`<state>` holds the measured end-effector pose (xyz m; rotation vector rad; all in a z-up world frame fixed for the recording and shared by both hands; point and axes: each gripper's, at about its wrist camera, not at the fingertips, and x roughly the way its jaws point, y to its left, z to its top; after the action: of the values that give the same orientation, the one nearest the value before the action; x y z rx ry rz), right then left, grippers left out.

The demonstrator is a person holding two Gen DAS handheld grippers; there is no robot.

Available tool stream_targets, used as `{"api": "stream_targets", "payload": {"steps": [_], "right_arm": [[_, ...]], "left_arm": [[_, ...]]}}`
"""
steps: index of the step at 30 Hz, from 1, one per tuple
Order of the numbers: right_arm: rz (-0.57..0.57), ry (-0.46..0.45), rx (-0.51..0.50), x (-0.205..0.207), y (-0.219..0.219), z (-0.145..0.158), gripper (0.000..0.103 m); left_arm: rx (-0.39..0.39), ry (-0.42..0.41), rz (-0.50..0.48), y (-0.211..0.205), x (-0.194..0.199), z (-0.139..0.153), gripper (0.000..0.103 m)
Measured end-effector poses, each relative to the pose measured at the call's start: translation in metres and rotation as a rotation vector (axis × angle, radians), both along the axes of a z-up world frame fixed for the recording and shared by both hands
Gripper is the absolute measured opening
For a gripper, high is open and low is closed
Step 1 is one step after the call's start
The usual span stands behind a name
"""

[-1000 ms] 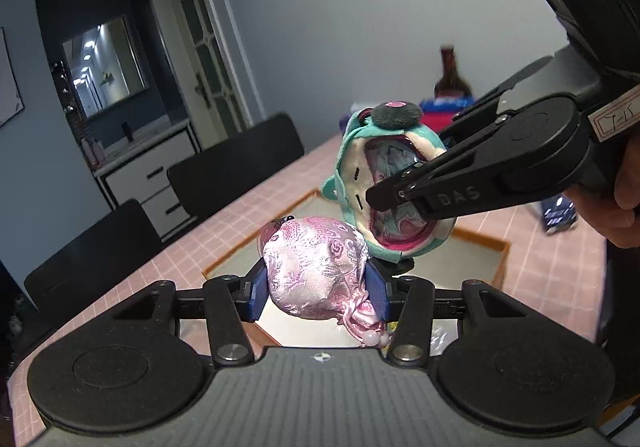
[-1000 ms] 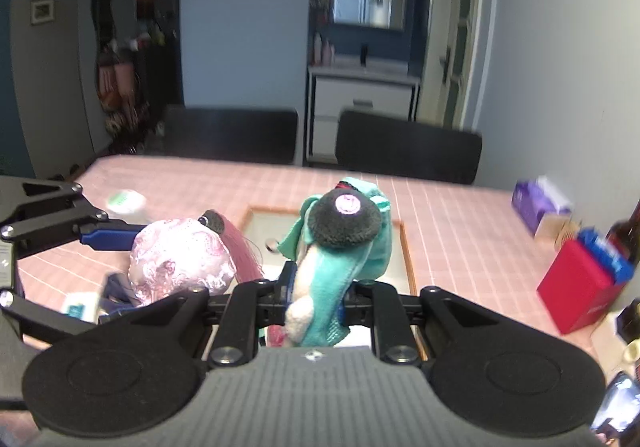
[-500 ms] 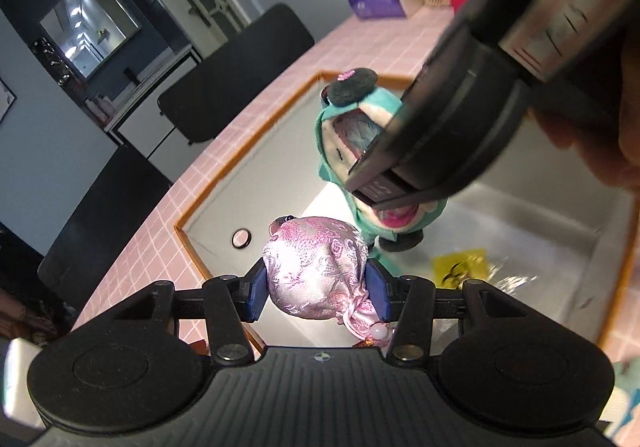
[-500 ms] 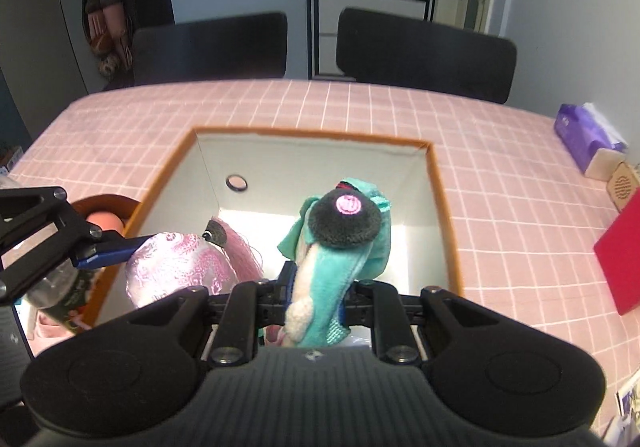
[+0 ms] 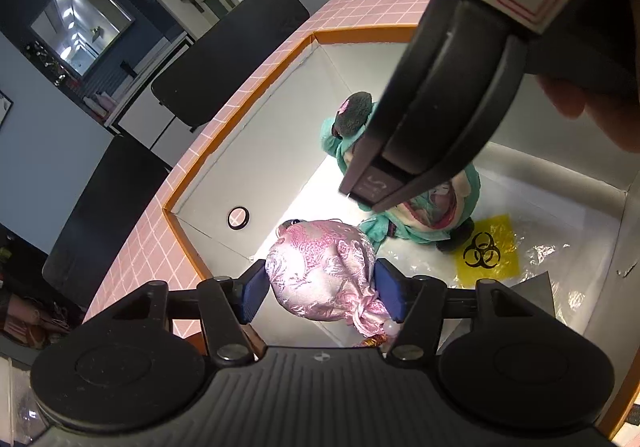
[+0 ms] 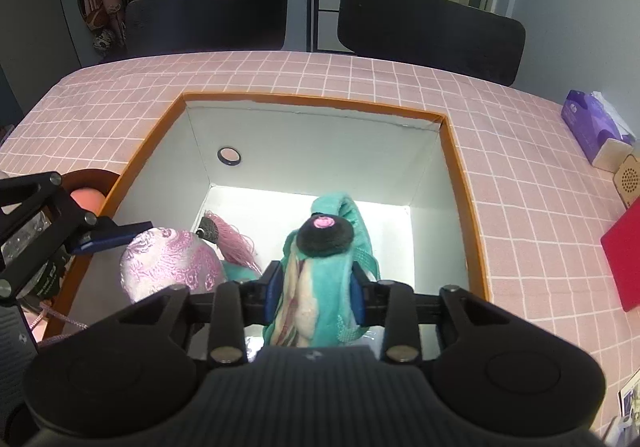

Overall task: Organize soft objects
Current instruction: 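Open the left tool dropping the pink pouch while the right tool releases the teal plush into the box, then withdraw both tools from the orange box back toward the table items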

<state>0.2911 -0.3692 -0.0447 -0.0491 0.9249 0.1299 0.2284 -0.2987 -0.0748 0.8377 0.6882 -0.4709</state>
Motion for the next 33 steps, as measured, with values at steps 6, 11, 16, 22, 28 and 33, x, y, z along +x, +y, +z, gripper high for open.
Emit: {"api": "stream_targets", "payload": {"steps": [6, 11, 16, 22, 28, 33], "right_arm": [[0.005, -0.017, -0.030, -0.012, 0.006, 0.016, 0.048], [-0.020, -0.049, -0.018, -0.025, 0.006, 0.034, 0.048], [-0.060, -0.087, 0.014, -0.044, 0.005, 0.052, 0.048], [-0.082, -0.162, 0.053, -0.083, 0.015, 0.074, 0.049], [-0.070, -0.242, 0.079, -0.131, 0.033, 0.086, 0.049], [-0.051, -0.290, 0.108, -0.171, 0.052, 0.088, 0.050]], "left_arm": [[0.020, -0.056, -0.033, -0.001, -0.010, 0.012, 0.077], [-0.015, -0.069, -0.036, 0.004, -0.019, 0.029, 0.077], [-0.060, -0.103, -0.077, 0.015, -0.042, 0.047, 0.077], [-0.186, -0.118, -0.121, 0.041, -0.079, 0.071, 0.077], [-0.308, -0.162, -0.143, 0.079, -0.114, 0.085, 0.077], [-0.383, -0.169, -0.135, 0.112, -0.137, 0.090, 0.077]]}}
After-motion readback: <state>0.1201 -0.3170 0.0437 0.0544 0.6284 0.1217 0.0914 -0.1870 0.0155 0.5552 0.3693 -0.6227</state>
